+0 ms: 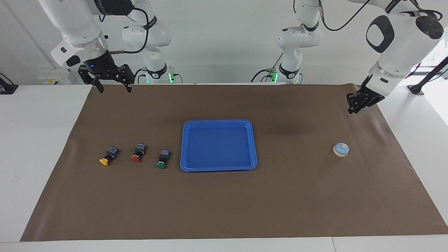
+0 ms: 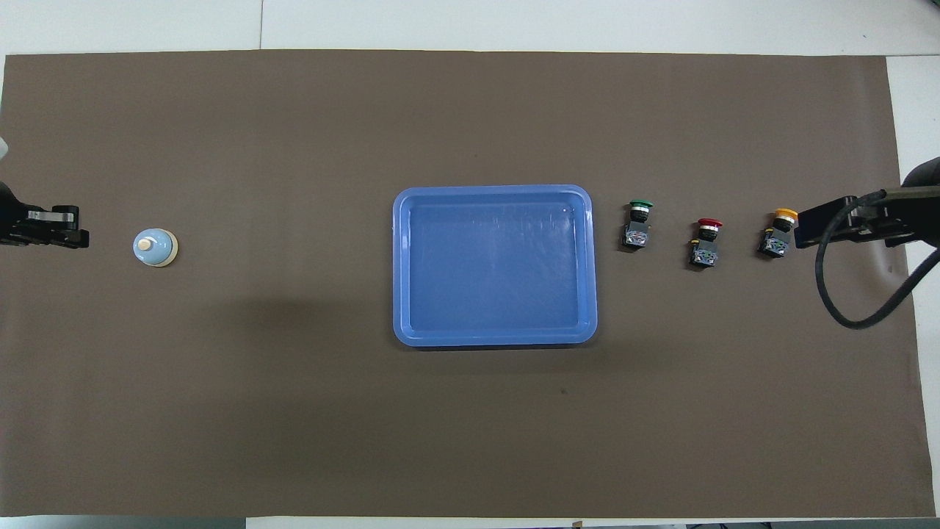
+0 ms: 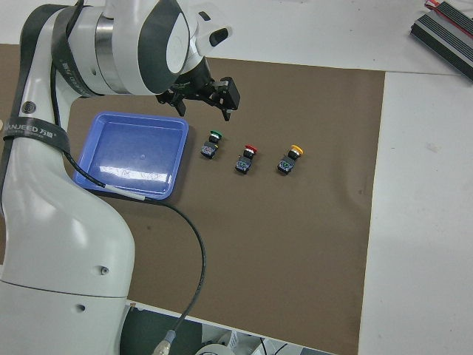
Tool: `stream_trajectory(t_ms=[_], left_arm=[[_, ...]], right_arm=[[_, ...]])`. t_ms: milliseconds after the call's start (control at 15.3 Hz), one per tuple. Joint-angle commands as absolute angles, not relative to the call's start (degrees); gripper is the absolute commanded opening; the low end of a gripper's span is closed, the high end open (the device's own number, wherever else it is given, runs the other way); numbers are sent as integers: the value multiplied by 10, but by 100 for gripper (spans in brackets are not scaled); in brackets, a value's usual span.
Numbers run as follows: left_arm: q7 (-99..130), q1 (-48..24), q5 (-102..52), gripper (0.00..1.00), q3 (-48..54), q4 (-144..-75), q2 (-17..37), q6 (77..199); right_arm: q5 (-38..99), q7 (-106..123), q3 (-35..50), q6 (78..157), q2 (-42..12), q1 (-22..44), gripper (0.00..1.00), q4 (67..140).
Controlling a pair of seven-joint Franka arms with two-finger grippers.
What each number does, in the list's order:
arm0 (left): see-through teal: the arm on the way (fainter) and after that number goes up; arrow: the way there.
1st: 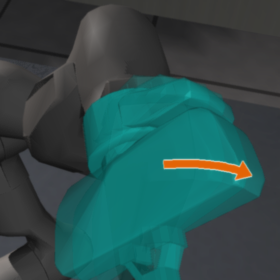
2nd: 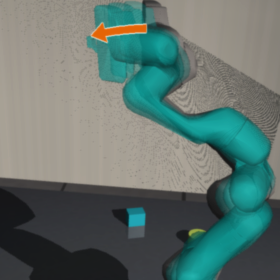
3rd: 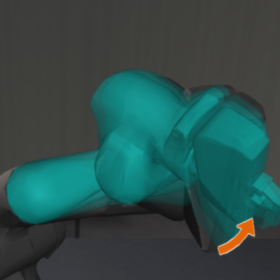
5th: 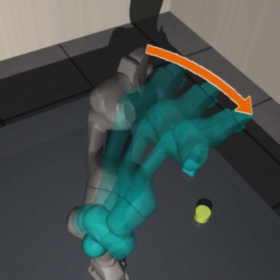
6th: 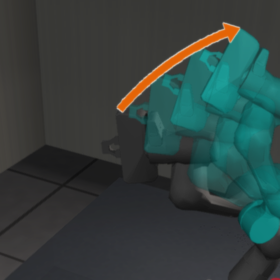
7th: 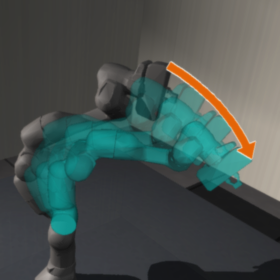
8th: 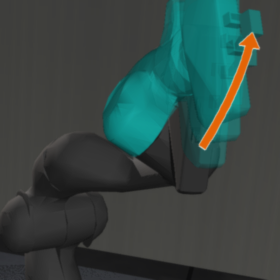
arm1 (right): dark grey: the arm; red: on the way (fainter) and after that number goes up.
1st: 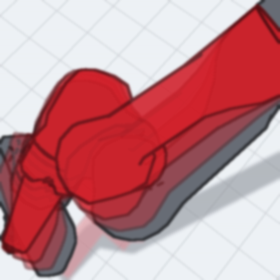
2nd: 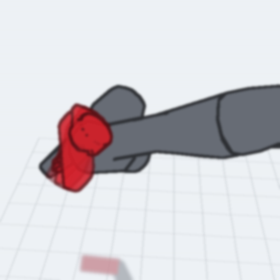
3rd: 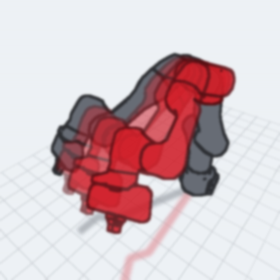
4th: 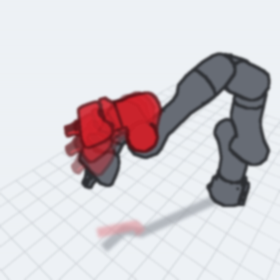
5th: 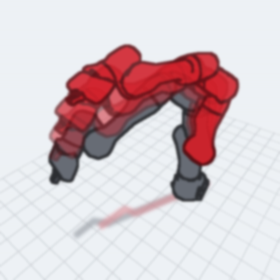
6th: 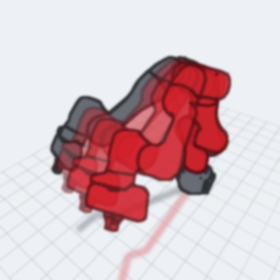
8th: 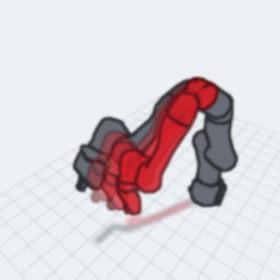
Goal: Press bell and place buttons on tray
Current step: 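Lower the left gripper onto the white bell to press it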
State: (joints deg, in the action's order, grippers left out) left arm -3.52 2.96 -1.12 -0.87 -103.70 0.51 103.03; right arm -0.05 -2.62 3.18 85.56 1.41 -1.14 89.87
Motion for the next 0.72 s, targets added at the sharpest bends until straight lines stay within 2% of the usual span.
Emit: stream_trajectory(t_ms=[0, 196, 392, 653], left_arm=[[-47, 53, -6, 0, -5, -1090, 30, 1105], [-47, 54, -6, 0, -5, -1118, 66, 1178], [-50, 74, -6, 0, -5, -1163, 72, 1255], [-57, 77, -6, 0, -5, -1166, 116, 1299]], right_arm=[[-2, -10, 35, 852, 24, -18, 100, 907], [-2, -10, 35, 852, 24, -18, 100, 907], [-2, -10, 34, 852, 24, -18, 100, 907], [-2, -10, 35, 852, 24, -18, 100, 907]])
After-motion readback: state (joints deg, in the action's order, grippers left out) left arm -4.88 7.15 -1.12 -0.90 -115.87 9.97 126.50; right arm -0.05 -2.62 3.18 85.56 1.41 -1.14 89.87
